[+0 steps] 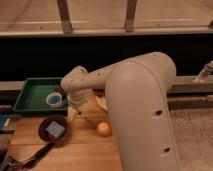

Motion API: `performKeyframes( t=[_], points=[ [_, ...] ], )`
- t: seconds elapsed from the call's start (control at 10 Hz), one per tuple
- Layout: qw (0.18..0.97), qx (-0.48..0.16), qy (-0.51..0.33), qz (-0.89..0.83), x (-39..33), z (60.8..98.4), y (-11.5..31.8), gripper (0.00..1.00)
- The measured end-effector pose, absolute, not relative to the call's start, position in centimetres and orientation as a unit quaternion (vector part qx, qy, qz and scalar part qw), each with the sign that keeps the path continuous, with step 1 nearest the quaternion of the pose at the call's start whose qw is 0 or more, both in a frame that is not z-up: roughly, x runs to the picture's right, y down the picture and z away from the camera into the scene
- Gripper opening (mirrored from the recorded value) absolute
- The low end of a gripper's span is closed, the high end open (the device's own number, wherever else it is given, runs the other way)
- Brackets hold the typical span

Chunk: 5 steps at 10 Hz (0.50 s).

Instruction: Place fork in table surface

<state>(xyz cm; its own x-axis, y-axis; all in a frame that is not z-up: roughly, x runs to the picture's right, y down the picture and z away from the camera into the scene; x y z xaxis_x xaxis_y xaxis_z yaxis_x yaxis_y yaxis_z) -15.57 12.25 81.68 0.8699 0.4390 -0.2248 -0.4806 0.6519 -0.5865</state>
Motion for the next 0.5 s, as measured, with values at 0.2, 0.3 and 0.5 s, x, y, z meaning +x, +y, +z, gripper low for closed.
performKeyframes(
  t=[0.2,0.3,0.5],
  points=[
    [0.912,-0.331,0.036,0.239,-15.9,81.7,12.5,0.77],
    [0.914,-0.333,0.037,0.228,-16.7,81.7,13.0,0.77],
    [0.914,-0.336,0.058,0.217,-16.7,81.9,14.5,0.77]
  ],
)
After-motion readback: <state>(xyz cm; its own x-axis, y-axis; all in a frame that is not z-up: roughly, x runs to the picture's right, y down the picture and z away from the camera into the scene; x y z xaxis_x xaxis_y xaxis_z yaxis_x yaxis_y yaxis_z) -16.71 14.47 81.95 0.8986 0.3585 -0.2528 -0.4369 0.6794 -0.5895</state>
